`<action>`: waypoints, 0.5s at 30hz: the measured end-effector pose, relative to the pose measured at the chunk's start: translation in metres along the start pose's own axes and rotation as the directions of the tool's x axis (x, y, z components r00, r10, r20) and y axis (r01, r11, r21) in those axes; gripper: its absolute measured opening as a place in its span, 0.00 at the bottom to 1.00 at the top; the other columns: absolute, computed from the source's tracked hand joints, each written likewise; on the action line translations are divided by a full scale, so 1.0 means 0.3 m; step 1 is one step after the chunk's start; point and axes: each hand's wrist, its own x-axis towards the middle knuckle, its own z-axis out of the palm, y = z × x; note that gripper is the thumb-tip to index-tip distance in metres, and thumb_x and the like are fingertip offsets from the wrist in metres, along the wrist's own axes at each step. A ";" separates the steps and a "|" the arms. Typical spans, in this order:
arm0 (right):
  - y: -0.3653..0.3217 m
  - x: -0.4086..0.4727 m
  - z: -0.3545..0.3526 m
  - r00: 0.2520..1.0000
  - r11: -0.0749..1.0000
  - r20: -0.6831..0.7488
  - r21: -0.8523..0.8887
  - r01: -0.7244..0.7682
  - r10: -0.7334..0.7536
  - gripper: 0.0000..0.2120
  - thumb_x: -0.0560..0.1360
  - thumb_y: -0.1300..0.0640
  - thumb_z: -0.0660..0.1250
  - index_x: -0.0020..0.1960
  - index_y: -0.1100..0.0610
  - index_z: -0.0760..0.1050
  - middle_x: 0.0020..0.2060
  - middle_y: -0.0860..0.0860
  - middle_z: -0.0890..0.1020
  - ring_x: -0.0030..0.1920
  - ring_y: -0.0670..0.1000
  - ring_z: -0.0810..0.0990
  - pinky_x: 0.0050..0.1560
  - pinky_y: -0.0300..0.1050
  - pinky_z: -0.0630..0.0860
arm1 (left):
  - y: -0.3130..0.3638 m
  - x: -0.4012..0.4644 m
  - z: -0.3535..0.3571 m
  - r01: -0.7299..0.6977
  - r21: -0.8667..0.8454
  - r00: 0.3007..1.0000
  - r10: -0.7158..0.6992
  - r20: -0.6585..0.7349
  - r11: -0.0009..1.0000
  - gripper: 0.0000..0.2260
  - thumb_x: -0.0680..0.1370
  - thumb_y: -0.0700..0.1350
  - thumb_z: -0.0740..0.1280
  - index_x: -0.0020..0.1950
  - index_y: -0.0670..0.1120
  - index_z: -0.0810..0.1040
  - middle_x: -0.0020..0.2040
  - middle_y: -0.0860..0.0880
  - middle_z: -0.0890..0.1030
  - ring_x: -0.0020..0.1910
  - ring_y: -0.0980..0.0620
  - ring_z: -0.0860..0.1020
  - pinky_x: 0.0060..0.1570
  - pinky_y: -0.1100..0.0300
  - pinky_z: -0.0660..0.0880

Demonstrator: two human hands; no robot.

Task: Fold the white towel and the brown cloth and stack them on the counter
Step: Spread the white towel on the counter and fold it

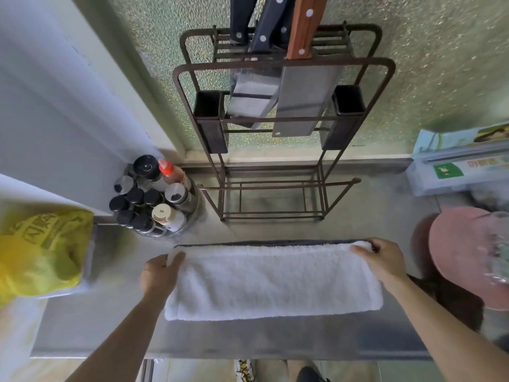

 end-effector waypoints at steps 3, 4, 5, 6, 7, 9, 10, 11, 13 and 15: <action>0.039 0.015 0.016 0.997 0.993 -0.060 -0.110 0.035 -0.042 0.11 0.71 0.51 0.75 0.50 0.54 0.80 0.43 0.51 0.84 0.47 0.56 0.82 0.45 0.50 0.77 | 0.030 -0.021 0.028 -0.079 0.088 0.995 0.084 -0.058 0.993 0.15 0.76 0.54 0.71 0.38 0.44 0.76 0.35 0.43 0.77 0.40 0.38 0.78 0.37 0.52 0.70; 0.051 0.014 0.025 0.990 0.978 -0.102 -0.196 0.072 -0.093 0.15 0.71 0.50 0.75 0.54 0.54 0.78 0.48 0.53 0.83 0.51 0.57 0.80 0.51 0.53 0.78 | 0.036 -0.035 0.043 -0.108 0.154 0.987 0.125 -0.103 0.982 0.13 0.76 0.52 0.71 0.48 0.42 0.79 0.45 0.40 0.80 0.49 0.36 0.78 0.45 0.48 0.74; 0.056 0.002 0.038 0.974 0.942 -0.144 -0.312 0.124 -0.176 0.19 0.71 0.50 0.74 0.59 0.55 0.75 0.52 0.55 0.81 0.54 0.58 0.78 0.55 0.56 0.77 | 0.042 -0.054 0.061 -0.143 0.210 0.974 0.176 -0.145 0.967 0.15 0.76 0.49 0.71 0.57 0.41 0.77 0.54 0.37 0.79 0.55 0.35 0.76 0.51 0.45 0.74; 0.060 -0.019 0.059 0.948 0.892 -0.169 -0.415 0.180 -0.270 0.22 0.72 0.51 0.74 0.62 0.57 0.73 0.56 0.58 0.80 0.57 0.60 0.76 0.59 0.58 0.75 | 0.047 -0.080 0.082 -0.206 0.259 0.954 0.253 -0.163 0.944 0.17 0.76 0.46 0.71 0.62 0.41 0.74 0.59 0.36 0.76 0.58 0.35 0.74 0.55 0.43 0.74; 0.057 -0.051 0.089 0.913 0.836 -0.169 -0.488 0.250 -0.372 0.23 0.73 0.53 0.72 0.64 0.59 0.71 0.59 0.60 0.78 0.60 0.62 0.74 0.61 0.59 0.74 | 0.048 -0.110 0.107 -0.307 0.322 0.916 0.370 -0.157 0.896 0.18 0.76 0.45 0.70 0.64 0.42 0.72 0.63 0.37 0.74 0.60 0.36 0.73 0.57 0.41 0.75; 0.024 -0.144 0.167 0.849 0.733 -0.076 -0.548 0.403 -0.523 0.23 0.76 0.52 0.69 0.68 0.58 0.70 0.67 0.61 0.73 0.67 0.62 0.71 0.64 0.58 0.74 | 0.049 -0.175 0.175 -0.548 0.466 0.783 0.622 -0.008 0.695 0.19 0.79 0.46 0.65 0.70 0.46 0.69 0.71 0.39 0.69 0.68 0.39 0.68 0.63 0.42 0.74; 0.011 -0.191 0.217 0.824 0.684 0.008 -0.552 0.476 -0.567 0.24 0.78 0.50 0.66 0.71 0.56 0.68 0.72 0.60 0.70 0.72 0.61 0.68 0.68 0.58 0.72 | 0.049 -0.207 0.219 -0.647 0.495 0.708 0.698 0.107 0.580 0.21 0.81 0.48 0.62 0.74 0.48 0.67 0.75 0.41 0.65 0.74 0.41 0.64 0.68 0.42 0.70; 0.008 -0.226 0.269 0.801 0.636 0.110 -0.549 0.542 -0.588 0.25 0.80 0.48 0.62 0.75 0.53 0.64 0.76 0.59 0.65 0.76 0.60 0.63 0.72 0.59 0.69 | 0.053 -0.236 0.264 -0.728 0.496 0.632 0.742 0.222 0.472 0.23 0.82 0.50 0.59 0.77 0.51 0.63 0.79 0.42 0.60 0.78 0.42 0.58 0.74 0.42 0.64; 0.016 -0.261 0.358 0.756 0.543 0.274 -0.557 0.629 -0.594 0.28 0.83 0.44 0.54 0.80 0.50 0.53 0.80 0.57 0.54 0.80 0.58 0.51 0.77 0.59 0.60 | 0.071 -0.290 0.344 -0.826 0.483 0.502 0.769 0.395 0.291 0.26 0.83 0.51 0.58 0.80 0.56 0.53 0.82 0.45 0.49 0.81 0.44 0.46 0.78 0.42 0.53; 0.027 -0.258 0.418 0.740 0.499 0.335 -0.571 0.652 -0.584 0.30 0.83 0.41 0.50 0.81 0.50 0.46 0.81 0.56 0.48 0.81 0.57 0.44 0.78 0.60 0.55 | 0.078 -0.320 0.406 -0.855 0.475 0.446 0.764 0.467 0.209 0.29 0.83 0.52 0.58 0.81 0.58 0.47 0.82 0.46 0.46 0.81 0.43 0.44 0.77 0.40 0.53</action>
